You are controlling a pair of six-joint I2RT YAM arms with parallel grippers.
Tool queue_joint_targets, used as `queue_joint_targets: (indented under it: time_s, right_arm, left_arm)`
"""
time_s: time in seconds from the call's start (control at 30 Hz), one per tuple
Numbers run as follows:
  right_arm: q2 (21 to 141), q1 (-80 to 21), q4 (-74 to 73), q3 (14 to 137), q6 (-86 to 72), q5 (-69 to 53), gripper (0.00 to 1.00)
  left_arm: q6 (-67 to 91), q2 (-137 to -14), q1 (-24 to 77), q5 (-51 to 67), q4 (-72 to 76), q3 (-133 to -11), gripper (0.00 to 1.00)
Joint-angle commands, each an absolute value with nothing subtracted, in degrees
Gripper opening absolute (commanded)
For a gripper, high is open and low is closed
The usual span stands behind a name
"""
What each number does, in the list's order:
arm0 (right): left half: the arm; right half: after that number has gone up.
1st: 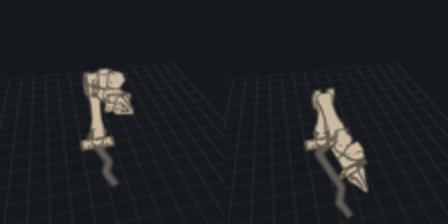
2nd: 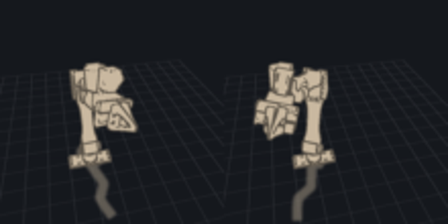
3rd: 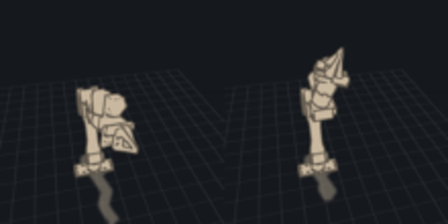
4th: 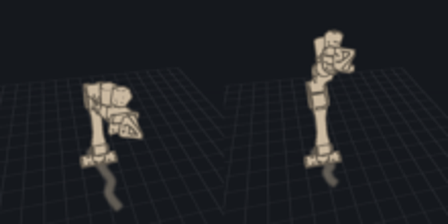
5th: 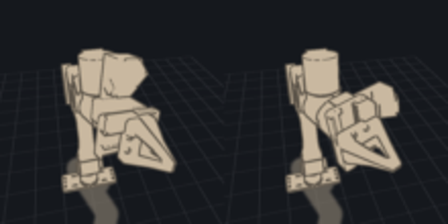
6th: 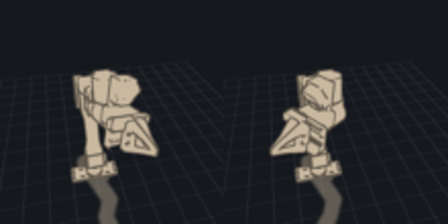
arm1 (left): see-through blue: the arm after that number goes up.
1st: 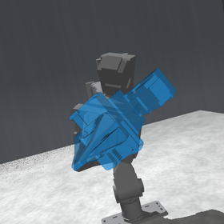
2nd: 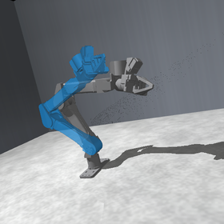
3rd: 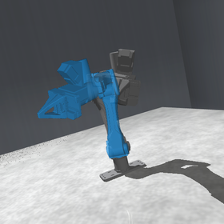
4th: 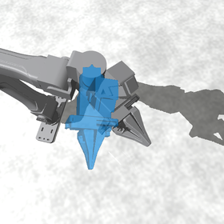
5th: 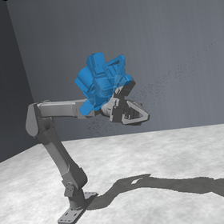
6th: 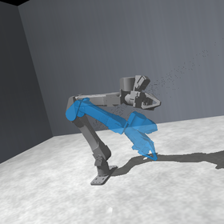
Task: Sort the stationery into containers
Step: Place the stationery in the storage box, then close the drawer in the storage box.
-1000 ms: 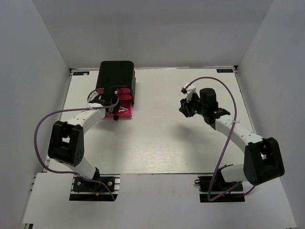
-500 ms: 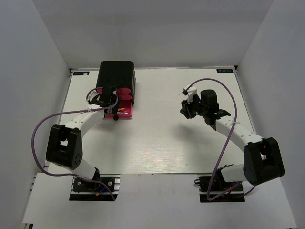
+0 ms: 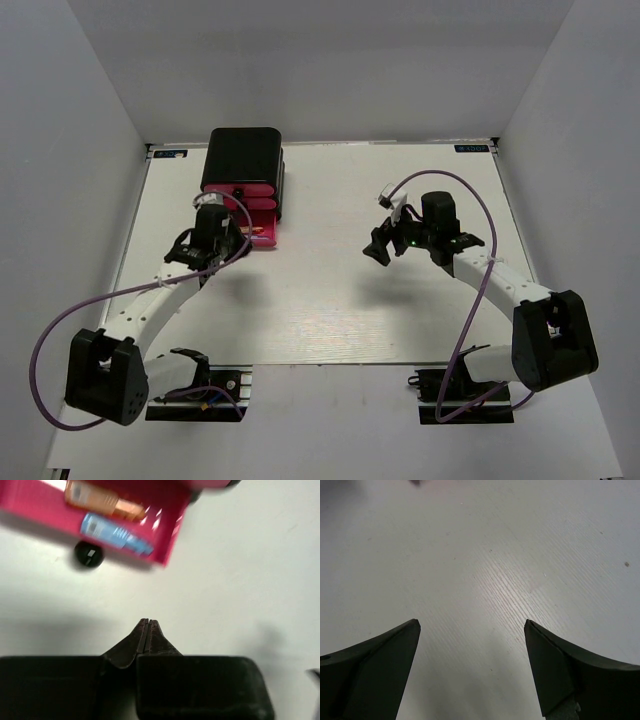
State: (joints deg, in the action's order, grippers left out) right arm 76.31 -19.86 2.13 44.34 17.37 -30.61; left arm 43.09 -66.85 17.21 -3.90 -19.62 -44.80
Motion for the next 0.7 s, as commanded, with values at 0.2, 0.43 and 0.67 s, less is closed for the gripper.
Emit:
queue_joint_targets:
  time_s: [0.2,0.43,0.67]
  right_arm:
    - [75.7,-19.8,4.7,44.4,18.5,-32.9,0.90]
    - [74.8,-19.5,4.3,43.4,19.2,-31.9,0.90]
    - [75.1,-19.4,4.5,42.8,19.9,-31.8,0.90]
  left_arm:
    - [40.2,-64.3,16.1,-2.4,-15.4,-32.2,0.17]
    - [45.3,-68.7,16.1,-4.7,-8.0,-28.9,0.56]
    - [47.8,-73.3,15.6,-8.3,-2.6,-27.9,0.57]
